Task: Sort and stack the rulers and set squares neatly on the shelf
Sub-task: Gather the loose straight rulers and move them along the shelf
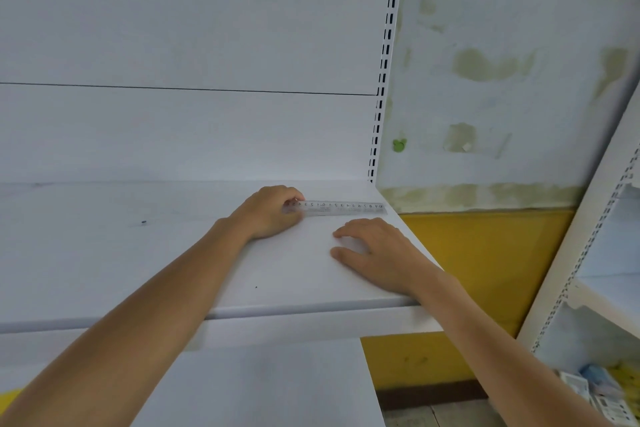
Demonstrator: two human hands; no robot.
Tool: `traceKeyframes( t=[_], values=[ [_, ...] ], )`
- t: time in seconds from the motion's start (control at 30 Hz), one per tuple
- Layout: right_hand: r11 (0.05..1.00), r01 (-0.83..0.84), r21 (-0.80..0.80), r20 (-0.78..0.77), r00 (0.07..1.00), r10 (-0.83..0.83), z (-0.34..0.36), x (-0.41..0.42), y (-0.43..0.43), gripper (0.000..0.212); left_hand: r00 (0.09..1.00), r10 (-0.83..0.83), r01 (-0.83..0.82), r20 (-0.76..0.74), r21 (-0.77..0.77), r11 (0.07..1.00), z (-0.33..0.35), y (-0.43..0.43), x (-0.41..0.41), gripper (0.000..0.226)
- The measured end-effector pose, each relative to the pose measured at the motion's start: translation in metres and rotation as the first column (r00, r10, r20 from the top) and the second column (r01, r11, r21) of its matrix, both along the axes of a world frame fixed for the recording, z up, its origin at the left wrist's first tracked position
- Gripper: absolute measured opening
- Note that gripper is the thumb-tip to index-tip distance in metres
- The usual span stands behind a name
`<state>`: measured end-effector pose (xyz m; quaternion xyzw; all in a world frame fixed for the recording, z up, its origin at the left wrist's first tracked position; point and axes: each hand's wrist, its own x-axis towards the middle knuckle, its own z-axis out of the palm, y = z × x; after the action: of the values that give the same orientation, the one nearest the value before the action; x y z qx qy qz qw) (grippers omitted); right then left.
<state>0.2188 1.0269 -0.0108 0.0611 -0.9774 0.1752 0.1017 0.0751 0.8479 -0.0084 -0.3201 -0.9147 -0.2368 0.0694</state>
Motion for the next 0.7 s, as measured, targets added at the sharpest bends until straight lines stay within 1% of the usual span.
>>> traceKeyframes(
  t=[0.13, 0.2, 0.3, 0.37, 0.4, 0.43, 0.5, 0.57, 0.63, 0.7],
  values=[
    [1.0, 0.01, 0.008, 0.0, 1.0, -0.01, 0.002, 0.003, -0.002, 0.043, 0.996, 0.046, -0.053, -0.074, -0.087, 0.995, 0.004, 0.003, 0.007, 0.043],
    [1.0, 0.009, 0.016, 0.027, 1.0, -0.009, 0.005, 0.006, -0.003, 0.043, 0.992, 0.071, -0.078, -0.1, -0.061, 0.995, 0.011, -0.004, 0.012, 0.047],
    [0.995, 0.028, 0.092, 0.069, 0.997, -0.035, 0.013, 0.008, -0.008, 0.043, 0.996, 0.051, -0.052, -0.074, -0.007, 0.999, 0.021, -0.03, 0.021, 0.041],
    [0.986, 0.035, 0.161, 0.023, 0.999, -0.039, 0.021, 0.002, -0.023, 0.041, 0.996, 0.047, -0.047, -0.075, 0.011, 0.999, 0.025, -0.058, 0.029, 0.035],
    [0.987, 0.022, 0.156, -0.015, 1.0, -0.02, 0.025, -0.002, -0.036, 0.039, 0.994, 0.064, -0.063, -0.084, 0.019, 0.998, 0.025, -0.076, 0.033, 0.033],
    [0.994, -0.003, 0.113, -0.059, 0.998, 0.01, 0.03, -0.008, -0.054, 0.037, 0.992, 0.091, -0.089, -0.089, 0.029, 0.996, 0.026, -0.096, 0.038, 0.031],
    [0.995, -0.085, -0.044, -0.155, 0.985, 0.077, 0.04, -0.019, -0.1, 0.031, 0.984, 0.16, -0.156, -0.085, 0.052, 0.986, 0.027, -0.142, 0.049, 0.03],
    [0.971, -0.175, -0.165, -0.224, 0.965, 0.136, 0.049, -0.028, -0.154, 0.026, 0.968, 0.233, -0.228, -0.096, 0.062, 0.972, 0.029, -0.197, 0.063, 0.029],
    [0.946, -0.246, -0.211, -0.241, 0.951, 0.194, 0.056, -0.037, -0.212, 0.026, 0.943, 0.31, -0.305, -0.118, 0.063, 0.95, 0.034, -0.259, 0.082, 0.028],
    [0.925, -0.309, -0.221, -0.242, 0.936, 0.255, 0.062, -0.044, -0.272, 0.028, 0.908, 0.4, -0.393, -0.127, 0.08, 0.916, 0.039, -0.322, 0.103, 0.027]
  ],
)
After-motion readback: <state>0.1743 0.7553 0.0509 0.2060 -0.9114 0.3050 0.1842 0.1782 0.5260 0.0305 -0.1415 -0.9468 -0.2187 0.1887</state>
